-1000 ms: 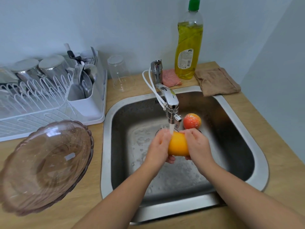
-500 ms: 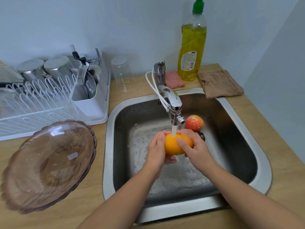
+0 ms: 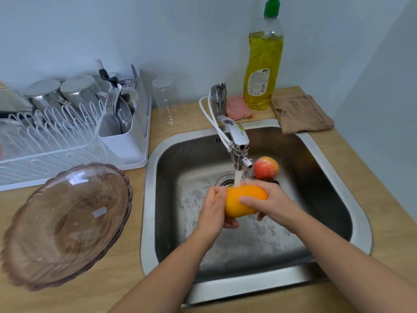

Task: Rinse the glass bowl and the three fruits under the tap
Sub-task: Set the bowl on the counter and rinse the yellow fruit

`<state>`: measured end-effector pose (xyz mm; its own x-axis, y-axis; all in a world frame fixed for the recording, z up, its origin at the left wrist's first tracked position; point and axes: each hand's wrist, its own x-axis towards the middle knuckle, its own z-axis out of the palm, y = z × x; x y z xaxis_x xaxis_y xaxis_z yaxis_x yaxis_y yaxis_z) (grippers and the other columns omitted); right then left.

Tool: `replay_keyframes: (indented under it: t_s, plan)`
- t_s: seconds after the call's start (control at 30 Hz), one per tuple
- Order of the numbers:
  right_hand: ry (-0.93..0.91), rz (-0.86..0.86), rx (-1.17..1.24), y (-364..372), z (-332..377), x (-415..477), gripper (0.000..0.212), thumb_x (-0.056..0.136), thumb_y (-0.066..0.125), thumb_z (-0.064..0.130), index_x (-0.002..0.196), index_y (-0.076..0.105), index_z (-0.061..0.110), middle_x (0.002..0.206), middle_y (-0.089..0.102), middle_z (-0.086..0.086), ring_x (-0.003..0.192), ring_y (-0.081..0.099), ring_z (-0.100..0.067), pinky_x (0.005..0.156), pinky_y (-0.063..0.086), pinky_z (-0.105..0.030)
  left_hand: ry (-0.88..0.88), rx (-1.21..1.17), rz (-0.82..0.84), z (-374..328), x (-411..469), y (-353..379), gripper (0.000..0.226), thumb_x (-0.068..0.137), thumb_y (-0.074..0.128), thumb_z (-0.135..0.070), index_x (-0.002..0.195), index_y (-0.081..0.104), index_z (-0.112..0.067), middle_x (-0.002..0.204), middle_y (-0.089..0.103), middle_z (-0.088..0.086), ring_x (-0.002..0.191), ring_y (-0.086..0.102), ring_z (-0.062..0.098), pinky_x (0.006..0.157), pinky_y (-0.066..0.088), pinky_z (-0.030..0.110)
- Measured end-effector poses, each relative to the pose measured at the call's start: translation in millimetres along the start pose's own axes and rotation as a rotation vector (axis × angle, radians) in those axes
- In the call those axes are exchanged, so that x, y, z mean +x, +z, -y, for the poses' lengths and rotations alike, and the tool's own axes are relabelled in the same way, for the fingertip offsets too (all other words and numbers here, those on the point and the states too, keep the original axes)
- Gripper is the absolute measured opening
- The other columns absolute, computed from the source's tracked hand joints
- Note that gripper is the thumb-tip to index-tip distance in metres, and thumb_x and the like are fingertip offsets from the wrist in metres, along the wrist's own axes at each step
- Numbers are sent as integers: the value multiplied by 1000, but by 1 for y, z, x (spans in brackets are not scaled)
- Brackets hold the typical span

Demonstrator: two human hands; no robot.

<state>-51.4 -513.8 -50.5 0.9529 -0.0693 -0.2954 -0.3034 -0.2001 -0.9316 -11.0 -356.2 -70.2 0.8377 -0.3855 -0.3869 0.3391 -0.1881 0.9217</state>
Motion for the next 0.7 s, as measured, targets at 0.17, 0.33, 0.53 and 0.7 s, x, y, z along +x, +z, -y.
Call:
replay_keyframes:
  t_s: [0.17, 0.33, 0.53, 0.7]
  plan:
    - [-74, -124, -39, 8, -2, 0, 26, 85, 68, 37, 108, 61, 28, 91, 60, -1, 65, 62, -14, 48, 47, -19, 50, 10, 16, -8, 0, -3, 17, 96, 47, -43, 107, 52, -32, 109, 57, 11, 68, 67, 21, 67, 62, 39]
    - [168, -337, 24, 12, -5, 2, 32, 99, 34, 43, 92, 56, 20, 84, 57, -9, 71, 59, -21, 52, 41, -25, 184, 268, 39, -7, -2, 2, 22, 96, 46, -44, 117, 39, -46, 113, 45, -7, 93, 59, 21, 59, 55, 24]
    - [-113, -180, -243, 21, -15, -8, 24, 89, 44, 50, 110, 49, 41, 109, 50, 16, 95, 55, -9, 72, 44, -20, 159, 505, -46, -16, 15, -5, 35, 102, 20, -40, 108, 54, -34, 94, 53, -2, 88, 56, 21, 52, 53, 36]
    - [-62, -320, -77, 20, -13, 0, 28, 92, 44, 47, 110, 58, 31, 102, 56, 8, 90, 60, -17, 63, 51, -27, 96, 366, 45, -15, 12, 0, 27, 98, 30, -52, 118, 42, -37, 106, 50, 4, 82, 55, 18, 54, 47, 25]
